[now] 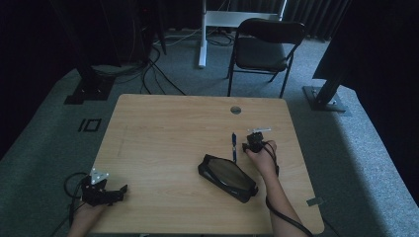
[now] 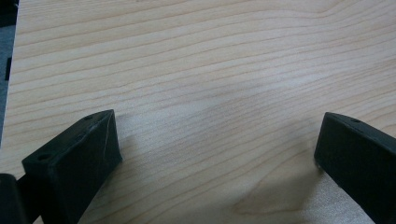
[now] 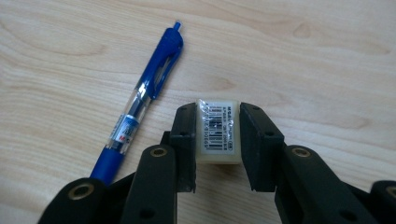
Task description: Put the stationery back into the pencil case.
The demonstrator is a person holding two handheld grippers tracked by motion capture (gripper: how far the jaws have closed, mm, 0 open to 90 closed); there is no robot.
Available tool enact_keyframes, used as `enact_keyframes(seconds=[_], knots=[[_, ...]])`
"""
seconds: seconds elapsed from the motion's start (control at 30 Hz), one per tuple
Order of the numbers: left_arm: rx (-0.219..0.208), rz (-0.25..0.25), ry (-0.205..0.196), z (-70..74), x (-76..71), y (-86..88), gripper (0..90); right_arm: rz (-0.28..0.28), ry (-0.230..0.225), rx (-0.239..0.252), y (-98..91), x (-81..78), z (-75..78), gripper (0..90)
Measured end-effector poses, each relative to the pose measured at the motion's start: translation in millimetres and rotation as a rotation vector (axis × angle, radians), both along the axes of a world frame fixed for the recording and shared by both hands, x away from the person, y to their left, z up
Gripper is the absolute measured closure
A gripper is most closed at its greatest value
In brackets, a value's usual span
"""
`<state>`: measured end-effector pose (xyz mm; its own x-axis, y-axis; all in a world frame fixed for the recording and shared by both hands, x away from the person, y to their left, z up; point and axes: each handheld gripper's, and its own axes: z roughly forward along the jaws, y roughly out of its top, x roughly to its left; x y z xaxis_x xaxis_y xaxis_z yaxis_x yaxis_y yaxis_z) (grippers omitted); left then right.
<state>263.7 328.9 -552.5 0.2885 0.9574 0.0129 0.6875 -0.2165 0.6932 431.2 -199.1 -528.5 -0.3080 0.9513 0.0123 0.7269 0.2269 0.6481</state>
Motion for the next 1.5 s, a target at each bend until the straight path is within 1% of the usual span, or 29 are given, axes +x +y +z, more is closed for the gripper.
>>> enact_keyframes(seconds=[0.03,0.17,0.23,0.27,0.3,0.33,0.4,0.43,0.53,0.57,0.67,0.8,0.83,0.87,0.9,0.93,0.97,1.0,1.03,1.07,1.13,1.27,1.47,1.5], knots=[[0.0,0.0,0.0,0.0,0.0,0.0,0.2,0.0,0.0,0.0,0.0,0.0,0.0,67.9],[0.0,0.0,0.0,0.0,0.0,0.0,0.2,0.027,-0.009,0.004,-4.0,-3.4,12.5,68.0],[0.0,0.0,0.0,0.0,0.0,0.0,0.2,0.031,-0.01,0.011,-4.5,-4.3,14.9,68.0],[0.0,0.0,0.0,0.0,0.0,0.0,0.2,0.037,-0.013,0.013,-5.1,-5.2,17.6,68.0],[0.0,0.0,0.0,0.0,0.0,0.0,0.2,0.049,-0.022,0.019,-5.8,-7.6,23.6,68.0],[0.0,0.0,0.0,0.0,0.0,0.0,0.2,0.049,-0.022,0.019,-5.8,-7.6,23.6,68.0],[0.0,0.0,0.0,0.0,0.0,0.0,0.2,0.064,-0.035,0.026,-6.1,-10.8,31.2,68.0],[0.0,0.0,0.0,0.0,0.0,0.0,0.2,0.064,-0.035,0.026,-6.1,-10.8,31.2,68.0],[0.0,0.0,0.0,0.0,0.0,0.0,0.2,0.082,-0.045,0.033,-5.5,-13.7,38.5,68.0],[0.0,0.0,0.0,0.0,0.0,0.0,0.2,0.084,-0.047,0.043,-5.1,-14.8,40.6,68.0],[0.0,0.0,0.0,0.0,0.0,0.0,0.2,0.115,-0.051,0.03,-2.9,-19.9,48.4,68.0],[0.0,0.0,0.0,0.0,0.0,0.0,0.2,0.128,-0.058,0.021,-1.5,-25.0,54.4,68.0],[0.0,0.0,0.0,0.0,0.0,0.0,0.2,0.135,-0.065,0.026,-1.4,-27.1,57.7,68.0],[0.0,0.0,0.0,0.0,0.0,0.0,0.2,0.135,-0.065,0.026,-1.4,-27.1,57.7,68.0],[0.0,0.0,0.0,0.0,0.0,0.0,0.2,0.151,-0.068,0.026,-1.1,-29.4,61.7,68.0],[0.0,0.0,0.0,0.0,0.0,0.0,0.2,0.151,-0.068,0.026,-1.1,-29.4,61.7,68.0],[0.0,0.0,0.0,0.0,0.0,0.0,0.2,0.17,-0.076,0.027,-0.6,-32.0,66.3,68.0],[0.0,0.0,0.0,0.0,0.0,0.0,0.2,0.17,-0.076,0.027,-0.6,-32.0,66.3,68.0],[0.0,0.0,0.0,0.0,0.0,0.0,0.2,0.184,-0.083,0.028,0.0,-35.1,71.4,68.0],[0.0,0.0,0.0,0.0,0.0,0.0,0.2,0.184,-0.083,0.028,0.0,-35.1,71.4,68.0],[0.0,0.0,0.0,0.0,0.0,0.0,0.2,0.209,-0.096,0.03,0.6,-39.9,78.5,68.0],[0.0,0.0,0.0,0.0,0.0,0.0,0.2,0.226,-0.104,0.035,1.7,-44.6,84.3,68.0],[0.0,0.0,0.0,0.0,0.0,0.0,0.2,0.285,-0.122,0.045,7.5,-55.3,97.4,68.0],[0.0,0.0,0.0,0.0,0.0,0.0,0.2,0.285,-0.122,0.045,7.5,-55.3,97.4,68.0]])
